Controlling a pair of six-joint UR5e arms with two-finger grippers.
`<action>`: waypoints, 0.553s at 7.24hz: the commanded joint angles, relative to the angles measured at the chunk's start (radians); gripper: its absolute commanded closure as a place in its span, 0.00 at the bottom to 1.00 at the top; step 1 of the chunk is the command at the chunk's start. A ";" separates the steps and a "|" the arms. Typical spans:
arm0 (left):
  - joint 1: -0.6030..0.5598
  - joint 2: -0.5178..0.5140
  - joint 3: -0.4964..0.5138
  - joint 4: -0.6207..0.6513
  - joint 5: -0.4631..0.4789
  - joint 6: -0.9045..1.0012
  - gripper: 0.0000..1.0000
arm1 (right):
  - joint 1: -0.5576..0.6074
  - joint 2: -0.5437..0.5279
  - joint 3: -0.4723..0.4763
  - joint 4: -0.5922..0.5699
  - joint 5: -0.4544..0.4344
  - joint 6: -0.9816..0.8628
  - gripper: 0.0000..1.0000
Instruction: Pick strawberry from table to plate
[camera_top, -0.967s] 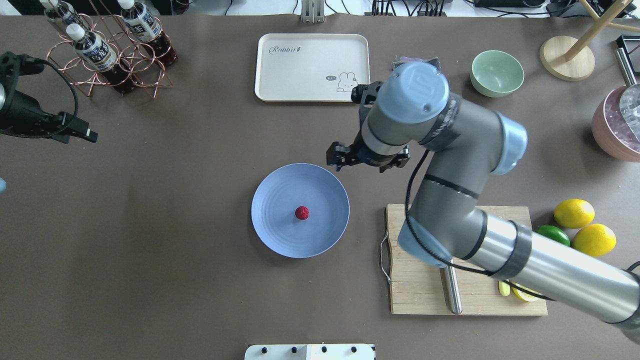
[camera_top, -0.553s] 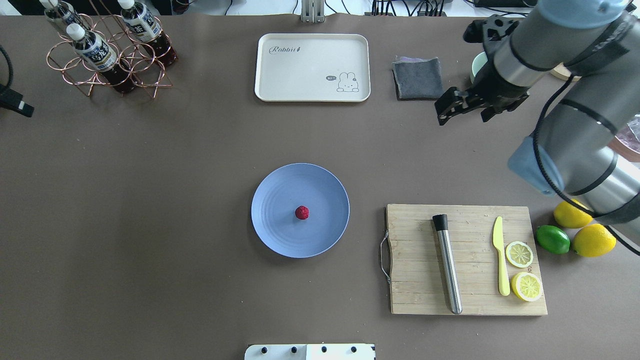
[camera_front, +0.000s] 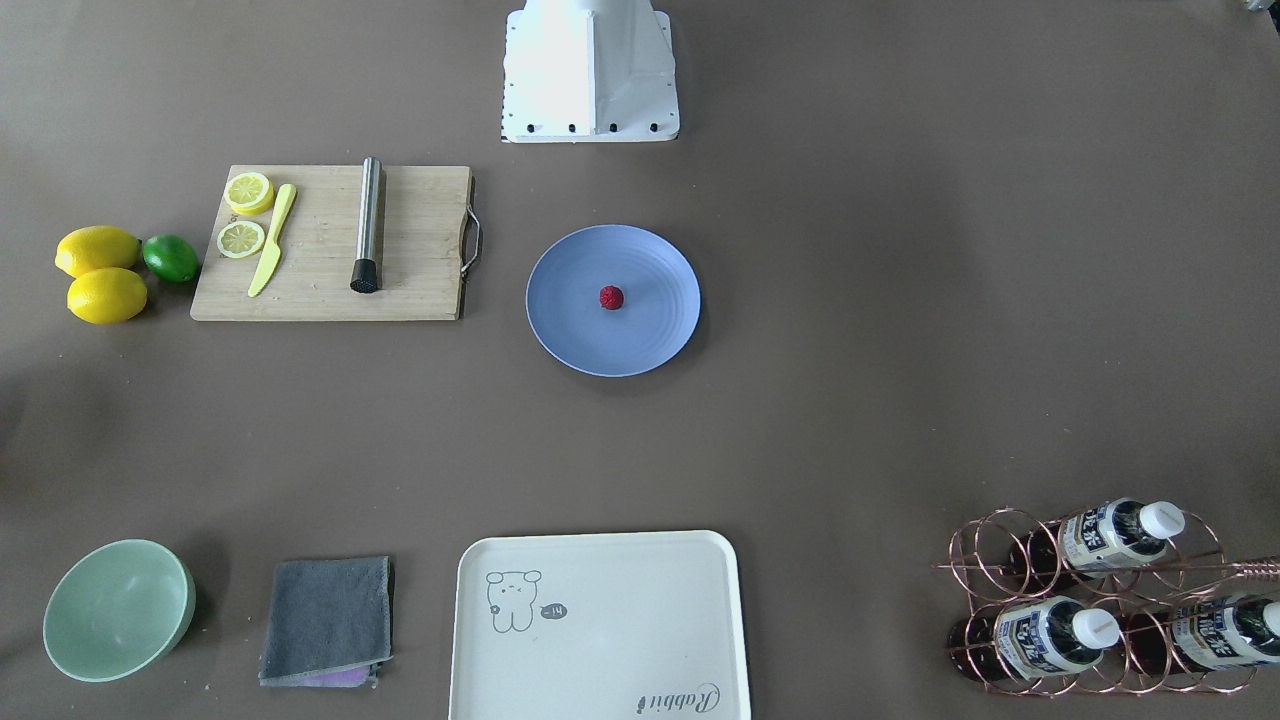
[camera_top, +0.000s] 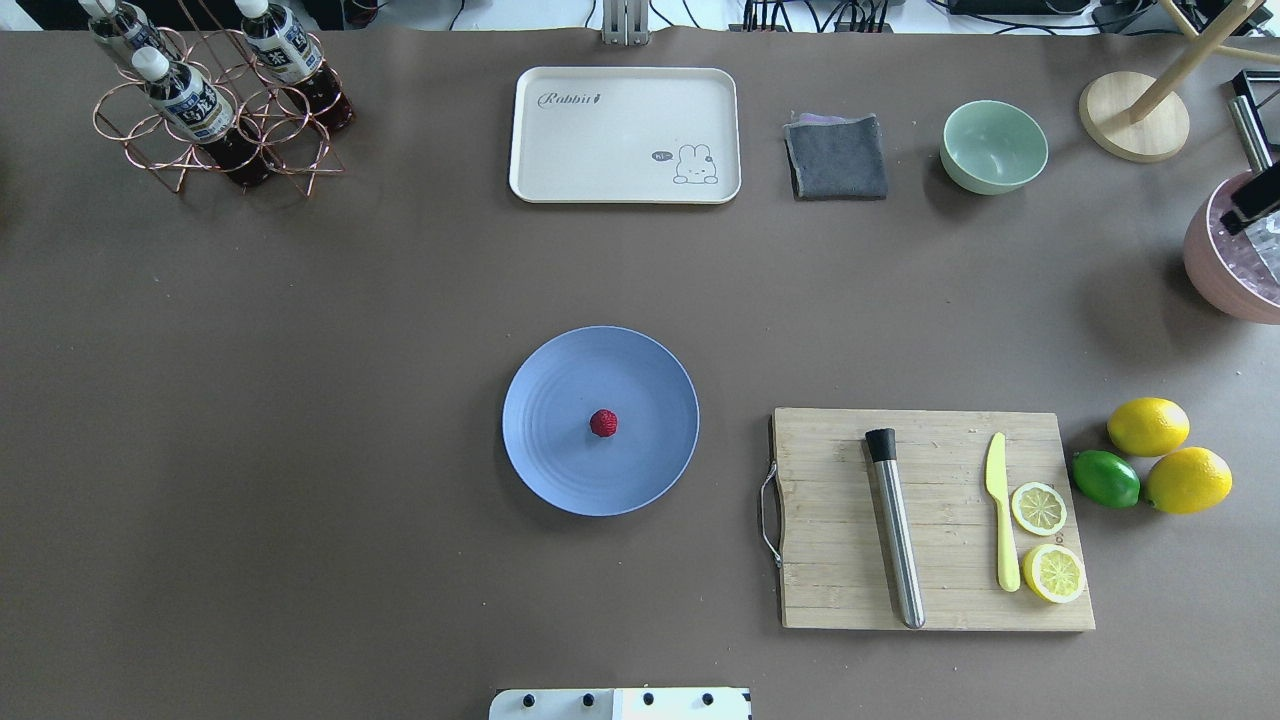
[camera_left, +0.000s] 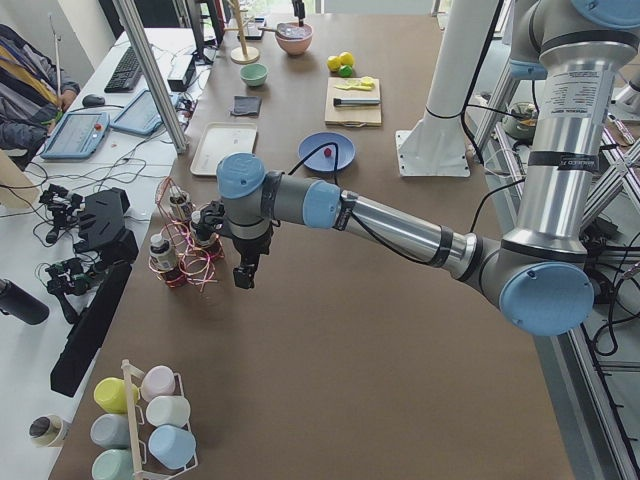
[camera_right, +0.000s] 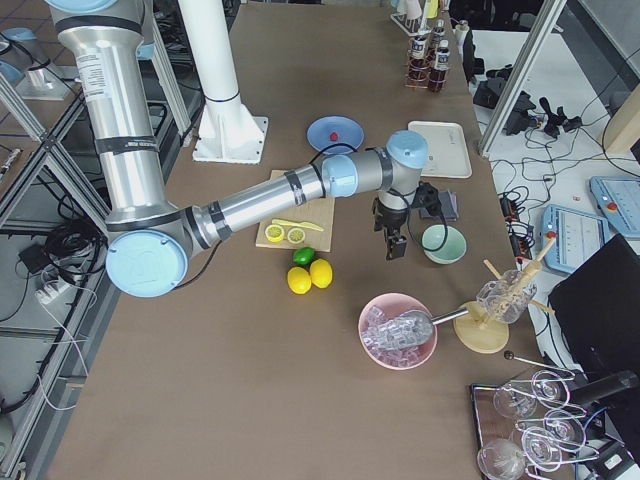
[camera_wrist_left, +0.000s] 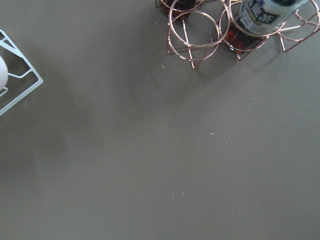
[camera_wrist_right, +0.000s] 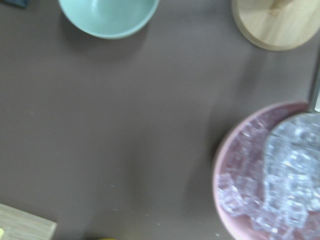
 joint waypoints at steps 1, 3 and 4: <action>-0.013 0.004 -0.007 0.087 0.007 0.017 0.04 | 0.222 -0.006 -0.218 -0.035 0.002 -0.290 0.00; -0.034 0.033 -0.014 0.091 0.007 0.019 0.03 | 0.261 0.009 -0.257 -0.035 -0.007 -0.294 0.00; -0.039 0.045 -0.011 0.091 0.007 0.019 0.03 | 0.261 0.012 -0.254 -0.033 -0.009 -0.294 0.00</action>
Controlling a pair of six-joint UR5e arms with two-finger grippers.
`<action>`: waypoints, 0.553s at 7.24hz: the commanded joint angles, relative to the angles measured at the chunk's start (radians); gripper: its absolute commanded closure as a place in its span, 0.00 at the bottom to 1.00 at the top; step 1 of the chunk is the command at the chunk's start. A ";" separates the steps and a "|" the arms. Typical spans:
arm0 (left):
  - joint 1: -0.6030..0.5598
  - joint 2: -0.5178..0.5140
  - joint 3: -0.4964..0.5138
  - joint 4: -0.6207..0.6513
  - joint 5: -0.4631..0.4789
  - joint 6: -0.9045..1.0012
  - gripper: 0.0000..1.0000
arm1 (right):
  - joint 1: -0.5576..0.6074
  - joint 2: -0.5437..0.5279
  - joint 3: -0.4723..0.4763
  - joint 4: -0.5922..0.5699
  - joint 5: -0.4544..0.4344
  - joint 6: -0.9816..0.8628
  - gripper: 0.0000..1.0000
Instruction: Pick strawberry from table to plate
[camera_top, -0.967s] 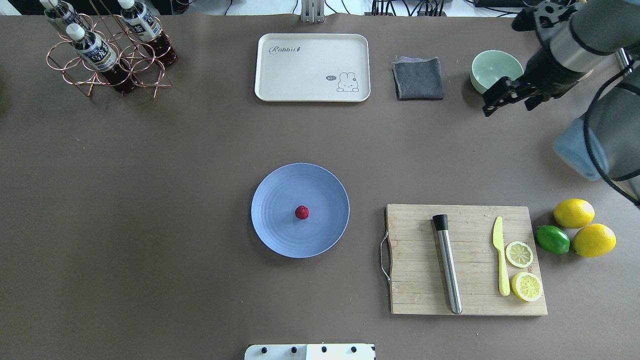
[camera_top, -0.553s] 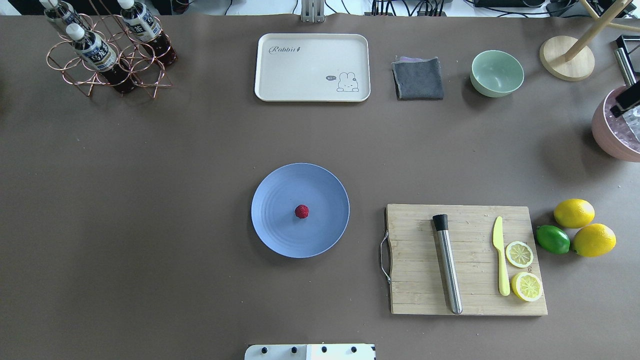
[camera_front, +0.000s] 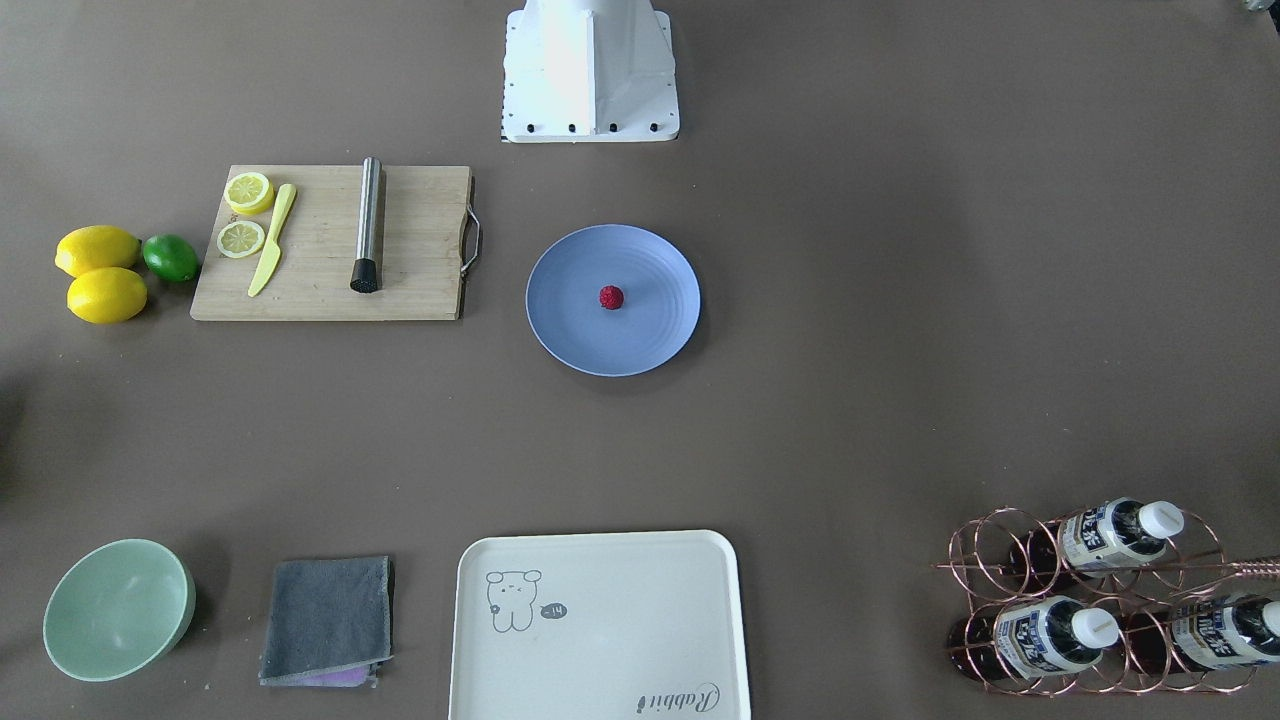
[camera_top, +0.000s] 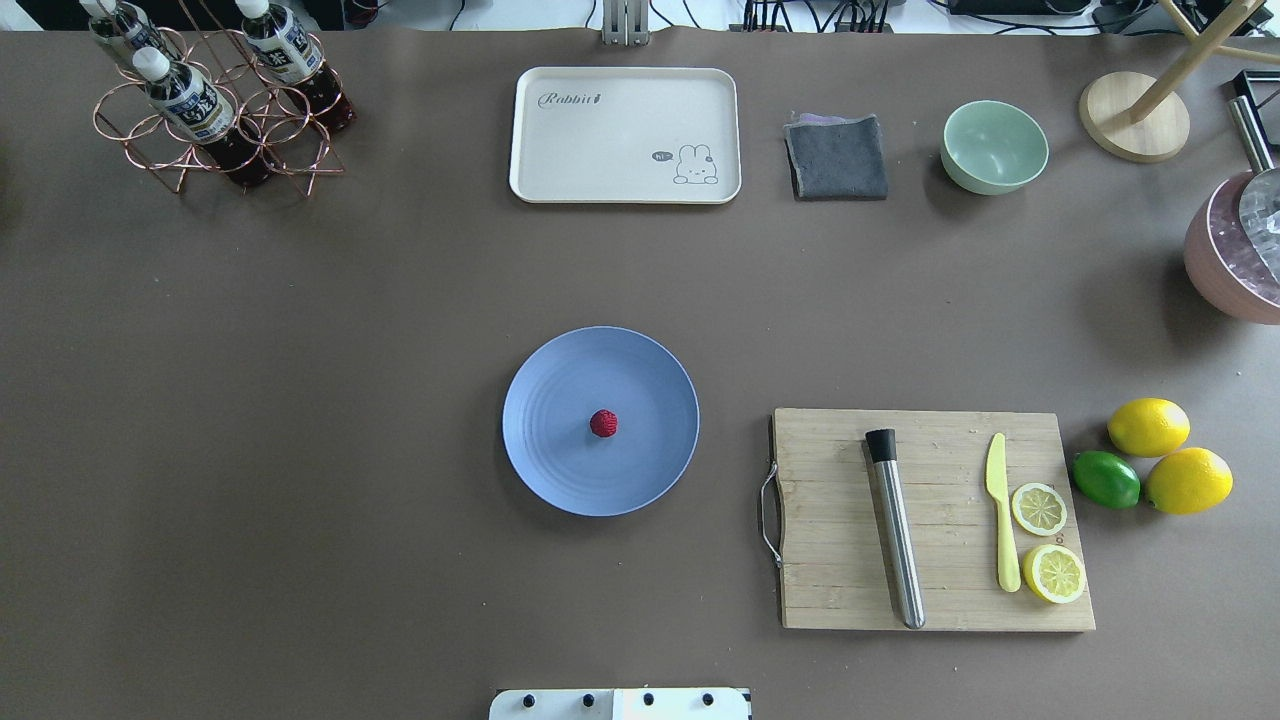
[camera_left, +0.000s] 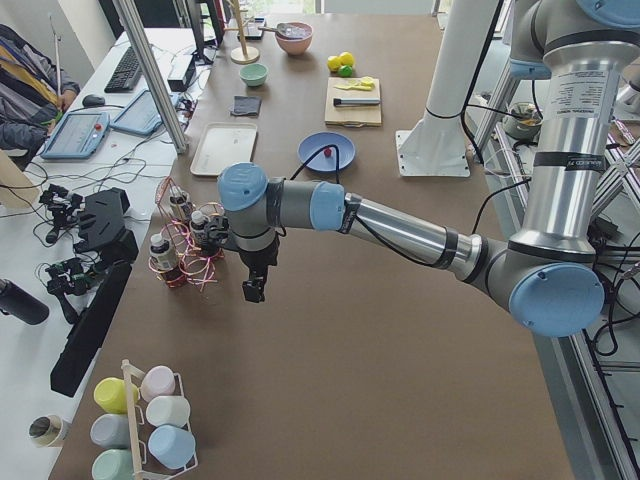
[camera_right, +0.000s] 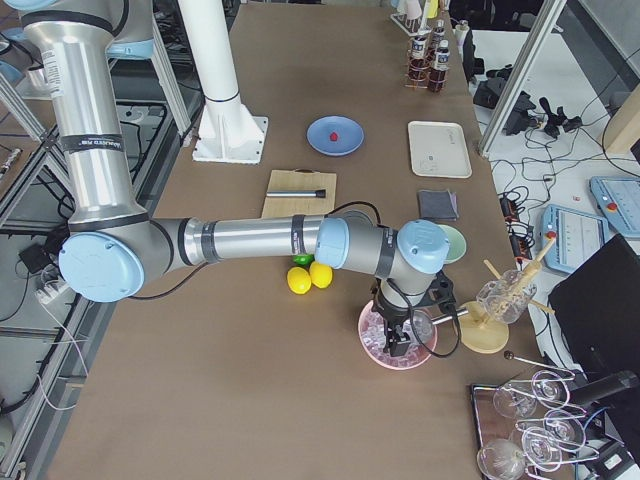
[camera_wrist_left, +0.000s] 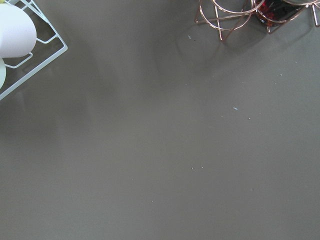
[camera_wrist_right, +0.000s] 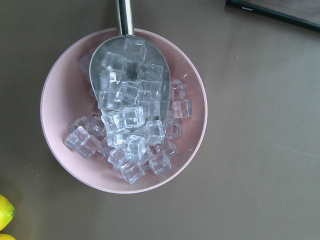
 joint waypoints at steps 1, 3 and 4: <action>-0.011 0.024 -0.003 0.003 -0.001 0.000 0.03 | 0.011 0.004 -0.007 0.002 -0.013 -0.005 0.00; -0.011 0.041 -0.004 0.000 -0.001 0.000 0.03 | 0.011 -0.002 -0.003 0.004 -0.016 -0.003 0.00; -0.011 0.041 -0.006 0.002 -0.001 0.000 0.03 | 0.011 -0.005 -0.003 0.005 -0.022 -0.005 0.00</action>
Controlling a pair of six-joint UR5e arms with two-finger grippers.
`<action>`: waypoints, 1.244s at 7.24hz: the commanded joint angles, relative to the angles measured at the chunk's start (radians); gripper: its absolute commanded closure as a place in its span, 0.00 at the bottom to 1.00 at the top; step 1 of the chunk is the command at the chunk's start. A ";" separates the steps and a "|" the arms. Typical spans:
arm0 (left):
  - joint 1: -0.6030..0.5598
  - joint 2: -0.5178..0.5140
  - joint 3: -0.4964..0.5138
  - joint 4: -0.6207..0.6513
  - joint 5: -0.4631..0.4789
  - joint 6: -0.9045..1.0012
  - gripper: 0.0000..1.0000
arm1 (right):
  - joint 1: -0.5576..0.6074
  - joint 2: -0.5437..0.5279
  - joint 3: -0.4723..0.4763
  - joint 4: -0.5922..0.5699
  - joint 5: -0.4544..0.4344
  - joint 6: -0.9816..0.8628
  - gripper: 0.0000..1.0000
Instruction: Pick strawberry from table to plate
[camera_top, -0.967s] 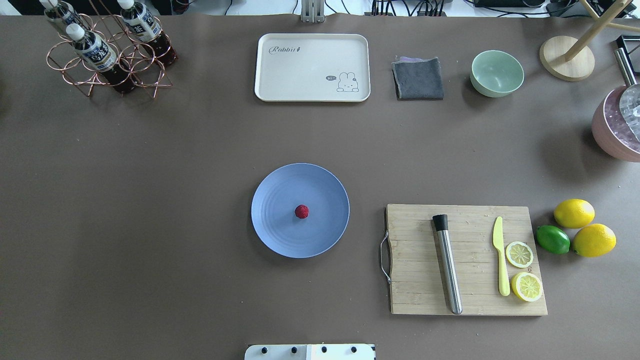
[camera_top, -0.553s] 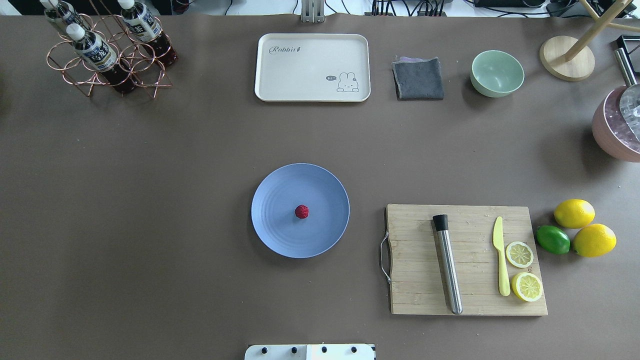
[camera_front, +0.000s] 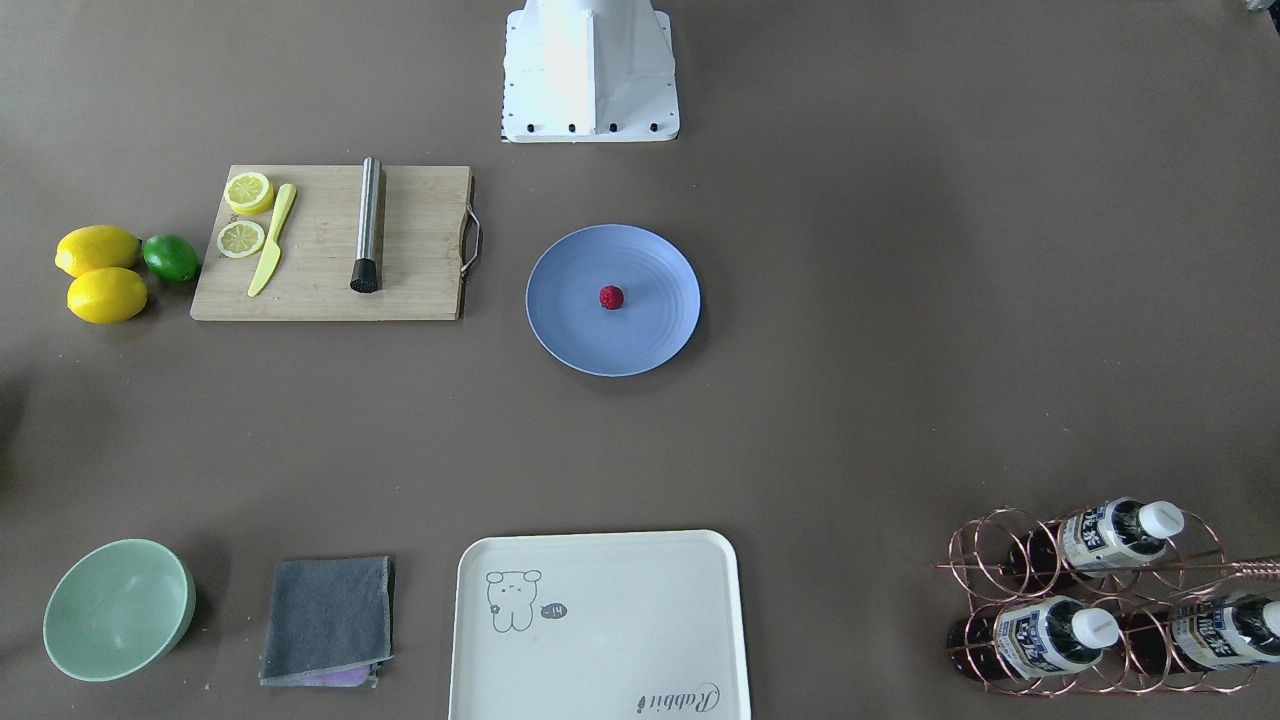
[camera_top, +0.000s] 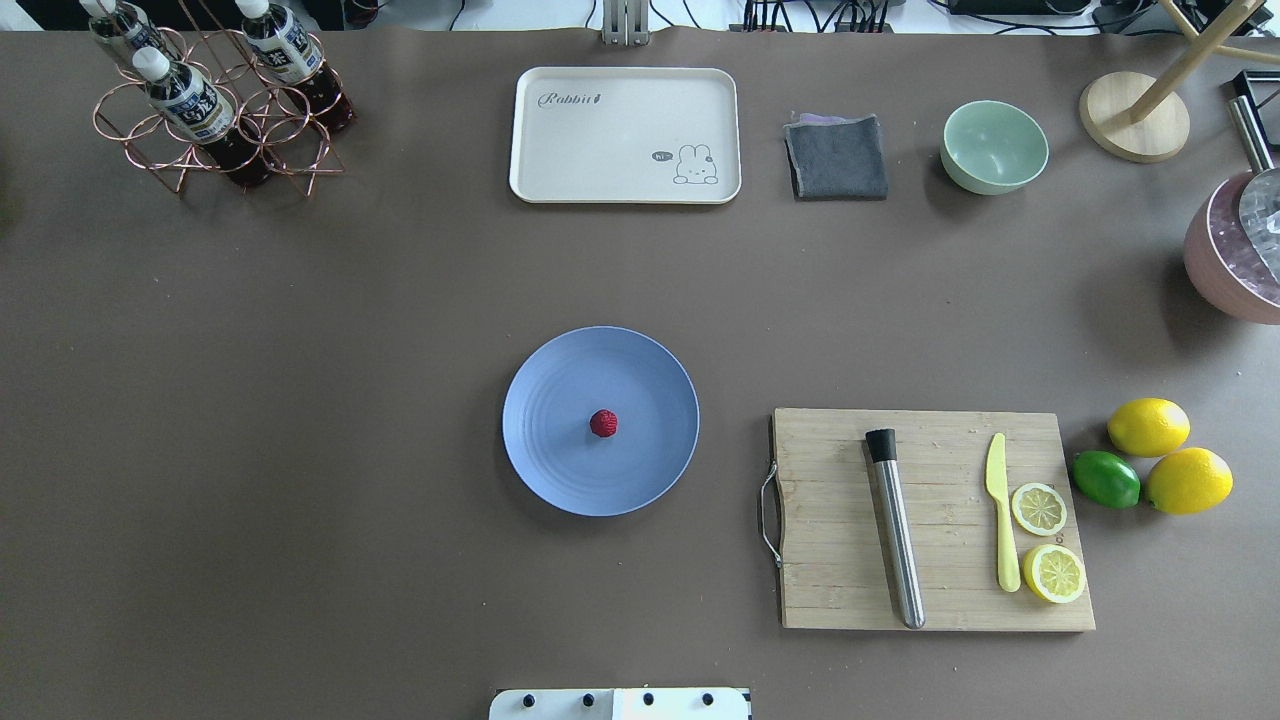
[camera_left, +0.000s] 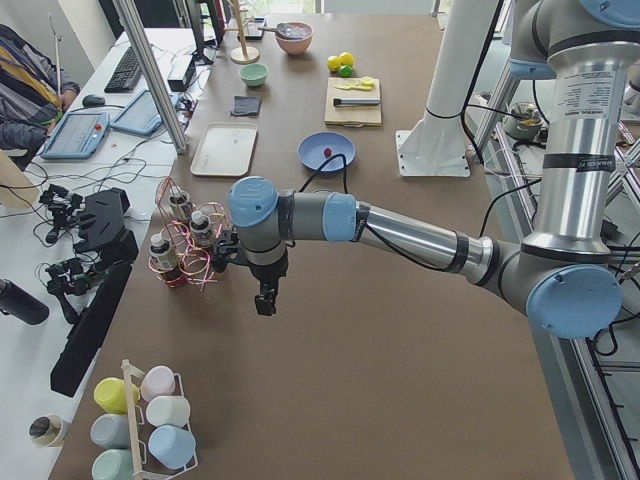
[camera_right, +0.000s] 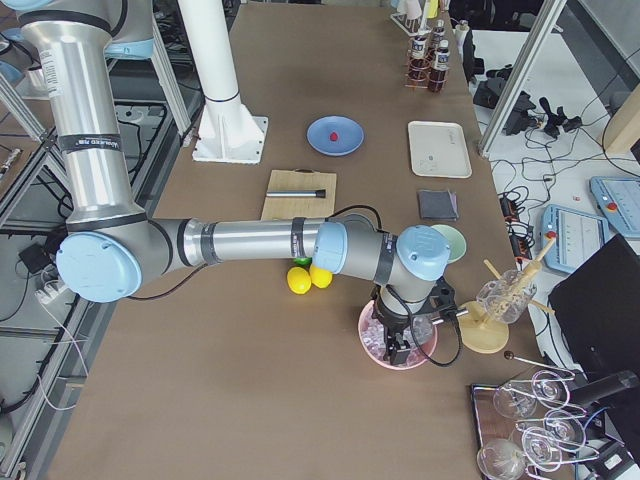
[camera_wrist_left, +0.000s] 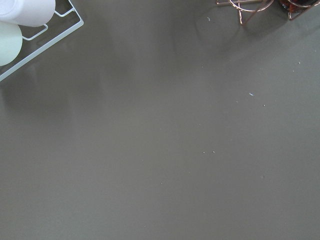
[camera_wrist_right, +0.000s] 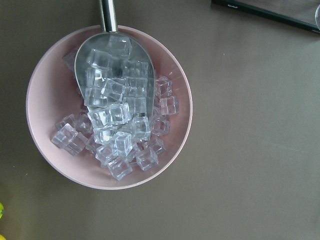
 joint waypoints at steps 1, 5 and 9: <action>0.000 0.003 0.002 0.000 0.000 -0.002 0.03 | 0.000 -0.005 0.001 0.002 -0.005 -0.001 0.00; 0.003 0.004 0.008 0.000 0.003 -0.009 0.03 | 0.000 -0.008 0.002 0.002 -0.003 0.001 0.00; 0.000 0.009 0.023 0.005 -0.006 -0.011 0.03 | 0.000 -0.008 0.004 0.002 -0.003 0.001 0.00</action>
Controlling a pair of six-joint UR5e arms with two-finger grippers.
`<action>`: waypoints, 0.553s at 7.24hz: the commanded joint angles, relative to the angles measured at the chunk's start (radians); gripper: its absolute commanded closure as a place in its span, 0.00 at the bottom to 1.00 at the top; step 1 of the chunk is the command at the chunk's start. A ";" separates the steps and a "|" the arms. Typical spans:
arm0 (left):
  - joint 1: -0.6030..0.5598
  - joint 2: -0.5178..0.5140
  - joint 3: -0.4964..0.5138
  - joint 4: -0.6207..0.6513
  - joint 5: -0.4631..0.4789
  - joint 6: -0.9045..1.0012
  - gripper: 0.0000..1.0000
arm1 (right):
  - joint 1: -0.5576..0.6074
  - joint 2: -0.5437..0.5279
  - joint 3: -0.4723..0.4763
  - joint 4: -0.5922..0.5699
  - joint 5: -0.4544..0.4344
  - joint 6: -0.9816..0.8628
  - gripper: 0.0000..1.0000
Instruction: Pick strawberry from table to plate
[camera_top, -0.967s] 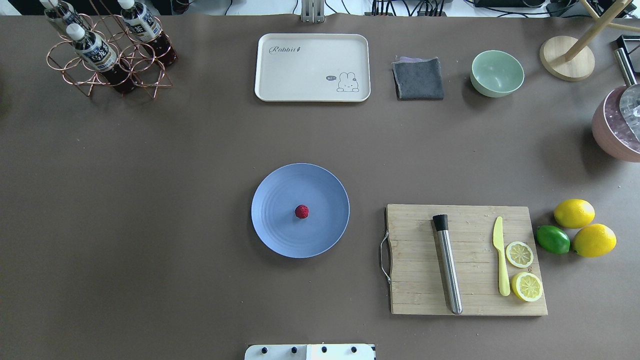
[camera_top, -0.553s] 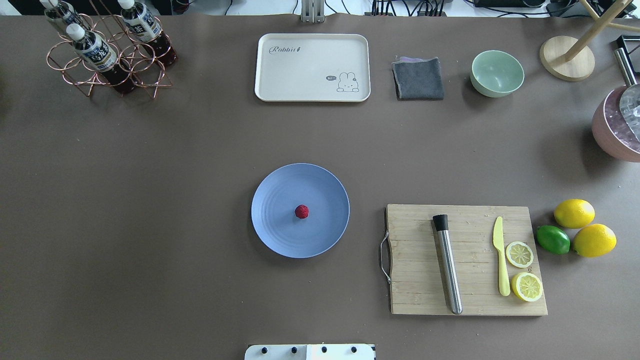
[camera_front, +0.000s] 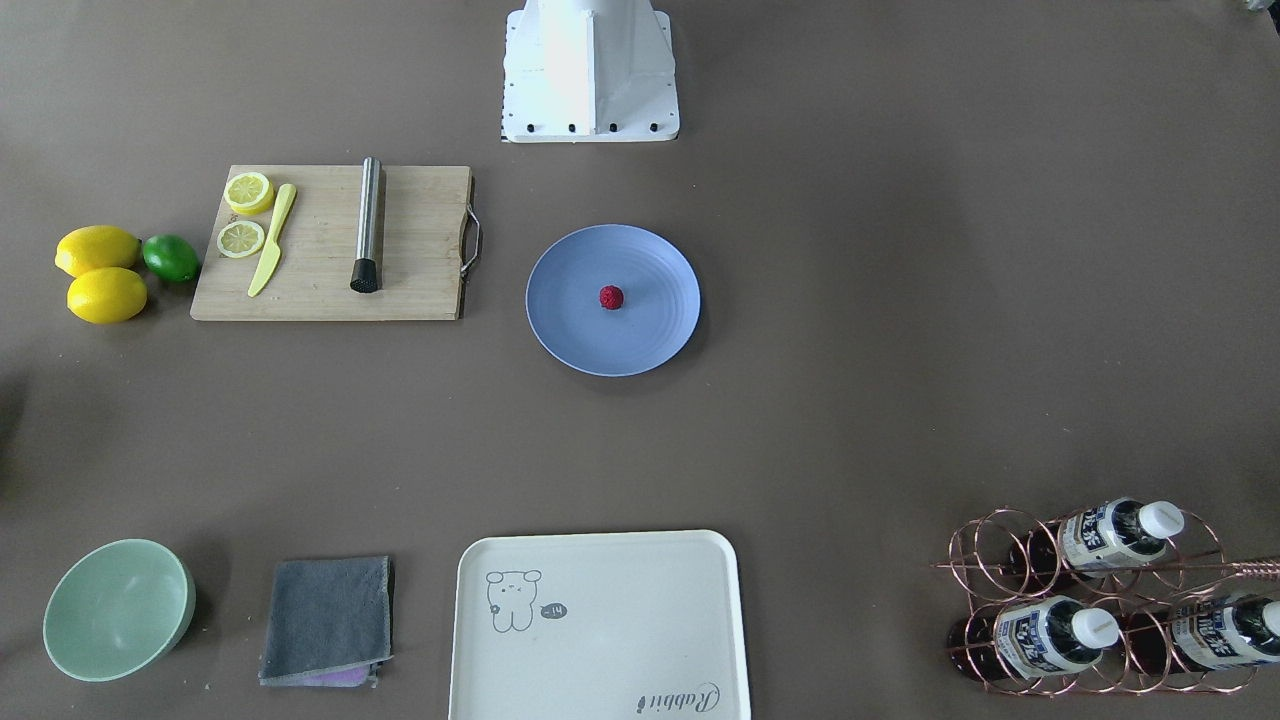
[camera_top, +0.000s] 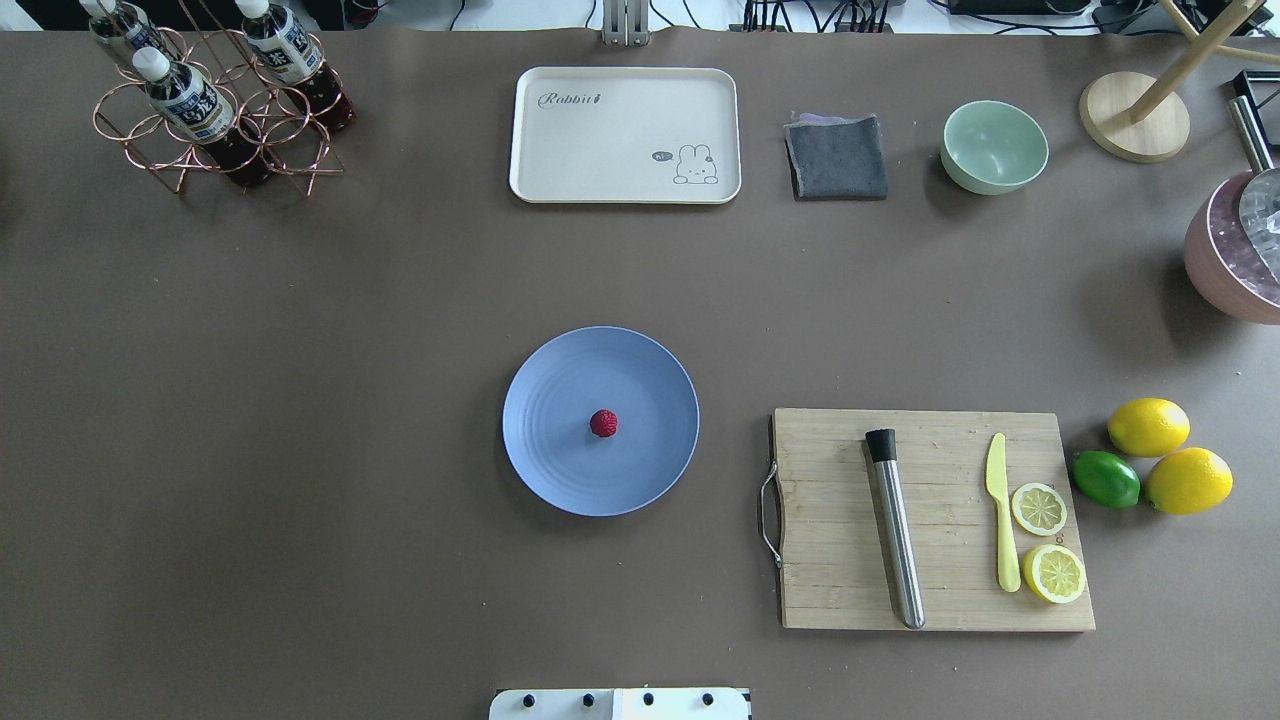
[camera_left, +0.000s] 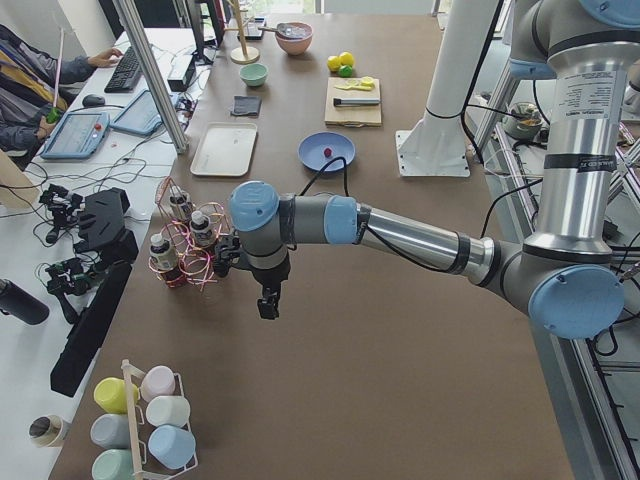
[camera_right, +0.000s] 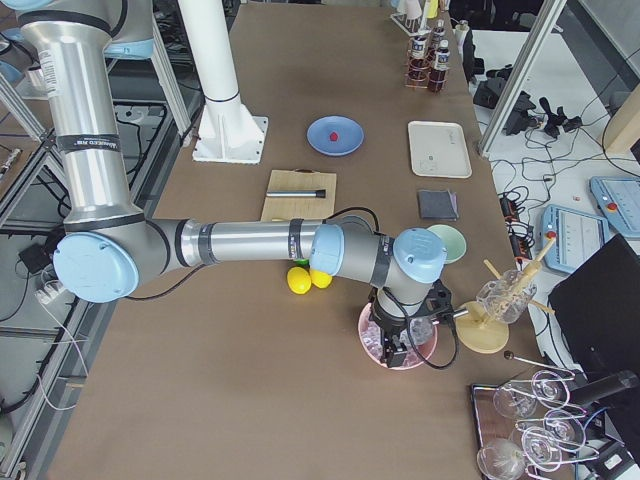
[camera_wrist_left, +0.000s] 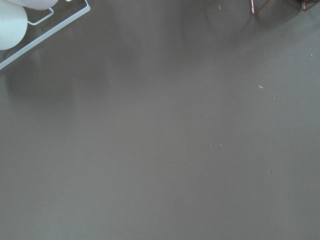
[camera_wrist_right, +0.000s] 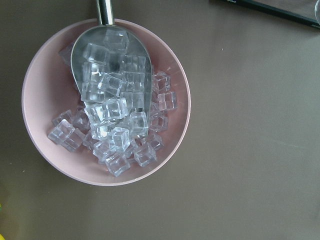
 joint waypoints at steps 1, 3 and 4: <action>-0.003 0.002 0.007 -0.001 -0.006 0.000 0.03 | 0.000 -0.001 0.001 0.000 0.000 0.000 0.00; -0.003 0.014 -0.001 -0.002 -0.006 -0.002 0.03 | 0.000 -0.001 0.001 0.000 0.002 0.000 0.00; -0.003 0.014 0.001 -0.002 -0.006 -0.002 0.03 | 0.000 -0.001 0.001 0.000 0.002 0.000 0.00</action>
